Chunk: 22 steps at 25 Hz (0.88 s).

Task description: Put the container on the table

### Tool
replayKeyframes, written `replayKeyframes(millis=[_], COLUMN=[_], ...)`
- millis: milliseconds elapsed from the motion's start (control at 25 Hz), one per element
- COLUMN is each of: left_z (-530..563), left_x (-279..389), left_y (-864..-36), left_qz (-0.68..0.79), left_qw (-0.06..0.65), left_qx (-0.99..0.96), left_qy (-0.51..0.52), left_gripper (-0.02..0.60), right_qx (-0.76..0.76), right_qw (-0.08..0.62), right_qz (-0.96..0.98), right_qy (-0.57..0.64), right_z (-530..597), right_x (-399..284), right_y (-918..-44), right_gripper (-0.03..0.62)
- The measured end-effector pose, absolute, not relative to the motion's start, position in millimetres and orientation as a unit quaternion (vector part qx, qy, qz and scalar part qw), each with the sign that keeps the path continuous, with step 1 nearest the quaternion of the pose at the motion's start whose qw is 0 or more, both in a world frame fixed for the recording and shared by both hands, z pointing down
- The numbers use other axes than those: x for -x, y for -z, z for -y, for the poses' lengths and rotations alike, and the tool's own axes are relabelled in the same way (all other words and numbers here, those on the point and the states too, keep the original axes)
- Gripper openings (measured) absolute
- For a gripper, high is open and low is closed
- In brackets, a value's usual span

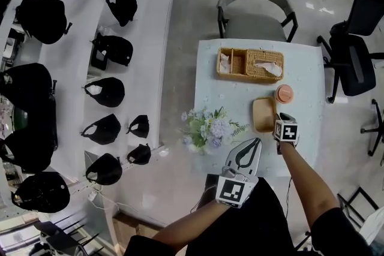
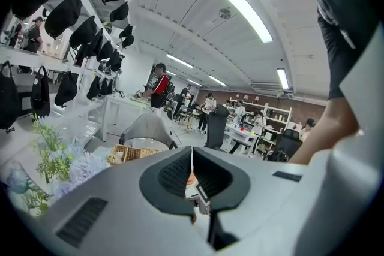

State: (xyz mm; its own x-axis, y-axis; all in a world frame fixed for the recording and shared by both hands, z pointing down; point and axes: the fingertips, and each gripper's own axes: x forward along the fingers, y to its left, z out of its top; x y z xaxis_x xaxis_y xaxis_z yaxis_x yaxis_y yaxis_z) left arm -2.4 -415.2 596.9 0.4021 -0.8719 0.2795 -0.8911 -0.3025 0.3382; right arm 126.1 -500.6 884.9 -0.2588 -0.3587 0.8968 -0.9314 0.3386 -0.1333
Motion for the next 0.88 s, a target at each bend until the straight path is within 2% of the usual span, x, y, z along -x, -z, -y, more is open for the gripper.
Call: replayKeyframes(millis=[480, 880], left_z=[379.7, 339.2], left_x=[-0.7, 2.2], left_y=[-578.1, -560.3], left_qz=[0.587, 0.632], left_qw=[0.214, 0.203], left_qx=[-0.780, -0.747], left_qy=[-0.025, -0.020], left_gripper=[0.011, 0.011], right_qx=[-0.425, -0.401], right_qw=[0.364, 0.307], right_qz=[0.764, 0.809], right_qy=[-0.322, -0.301], right_z=[469.3, 412.3], right_x=[-144.1, -157.2], right_y=[-817.7, -750.1], right_gripper=[0.060, 0.000])
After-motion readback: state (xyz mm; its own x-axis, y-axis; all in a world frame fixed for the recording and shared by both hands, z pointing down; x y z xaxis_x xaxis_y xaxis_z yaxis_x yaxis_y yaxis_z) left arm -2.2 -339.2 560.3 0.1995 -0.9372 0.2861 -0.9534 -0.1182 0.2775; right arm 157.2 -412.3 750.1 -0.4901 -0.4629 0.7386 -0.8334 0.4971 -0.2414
